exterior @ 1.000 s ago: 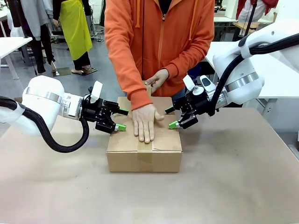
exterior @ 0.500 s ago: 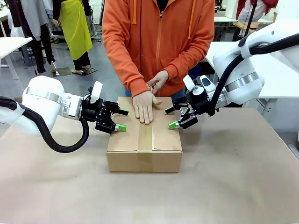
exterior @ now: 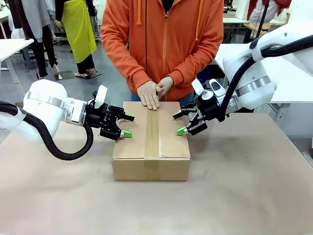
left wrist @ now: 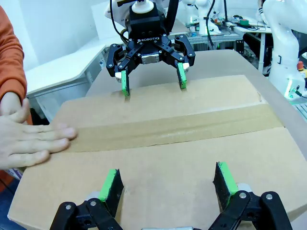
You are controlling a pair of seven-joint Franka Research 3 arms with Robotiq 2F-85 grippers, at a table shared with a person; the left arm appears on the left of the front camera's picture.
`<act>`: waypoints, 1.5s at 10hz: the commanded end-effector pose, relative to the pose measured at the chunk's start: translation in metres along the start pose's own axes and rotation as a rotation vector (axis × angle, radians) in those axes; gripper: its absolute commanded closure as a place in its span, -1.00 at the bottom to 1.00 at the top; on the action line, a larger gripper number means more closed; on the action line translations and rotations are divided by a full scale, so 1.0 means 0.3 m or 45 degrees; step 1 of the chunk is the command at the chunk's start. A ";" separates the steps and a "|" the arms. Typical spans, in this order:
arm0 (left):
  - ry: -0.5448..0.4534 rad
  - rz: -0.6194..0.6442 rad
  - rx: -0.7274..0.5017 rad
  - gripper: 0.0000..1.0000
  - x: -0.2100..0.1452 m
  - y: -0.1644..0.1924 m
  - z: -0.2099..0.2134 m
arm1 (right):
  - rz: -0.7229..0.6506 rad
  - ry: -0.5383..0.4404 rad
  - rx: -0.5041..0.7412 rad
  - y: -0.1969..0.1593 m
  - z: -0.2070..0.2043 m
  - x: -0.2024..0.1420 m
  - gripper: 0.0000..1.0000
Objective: Pack the gift set into the box.
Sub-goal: Press and hold the closed box until the human finishes sealing it.
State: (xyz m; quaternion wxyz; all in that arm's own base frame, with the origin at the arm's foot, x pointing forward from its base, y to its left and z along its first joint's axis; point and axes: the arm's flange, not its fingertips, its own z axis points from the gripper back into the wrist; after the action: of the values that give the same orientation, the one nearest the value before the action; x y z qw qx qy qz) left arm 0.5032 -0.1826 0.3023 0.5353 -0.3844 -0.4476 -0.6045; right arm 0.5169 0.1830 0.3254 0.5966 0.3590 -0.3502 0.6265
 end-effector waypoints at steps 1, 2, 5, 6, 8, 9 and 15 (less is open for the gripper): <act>-0.007 -0.018 0.005 -1.00 -0.005 -0.005 0.000 | 0.003 0.009 -0.009 0.003 0.000 0.003 -1.00; -0.007 -0.018 0.005 -1.00 -0.005 -0.005 0.000 | 0.003 0.009 -0.009 0.003 0.000 0.003 -1.00; -0.007 -0.018 0.005 -1.00 -0.005 -0.005 0.000 | 0.003 0.009 -0.009 0.003 0.000 0.003 -1.00; -0.007 -0.018 0.005 -1.00 -0.005 -0.005 0.000 | 0.003 0.009 -0.009 0.003 0.000 0.003 -1.00; -0.007 -0.018 0.005 -1.00 -0.005 -0.005 0.000 | 0.003 0.009 -0.009 0.003 0.000 0.003 -1.00; -0.007 -0.018 0.005 -1.00 -0.005 -0.005 0.000 | 0.003 0.009 -0.009 0.003 0.000 0.003 -1.00; -0.007 -0.018 0.005 -1.00 -0.005 -0.005 0.000 | 0.003 0.009 -0.009 0.003 0.000 0.003 -1.00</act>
State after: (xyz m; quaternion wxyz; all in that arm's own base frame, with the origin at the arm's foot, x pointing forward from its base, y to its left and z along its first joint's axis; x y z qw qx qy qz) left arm 0.5031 -0.1829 0.3027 0.5344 -0.3853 -0.4479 -0.6045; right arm 0.5169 0.1830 0.3254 0.5966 0.3590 -0.3502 0.6265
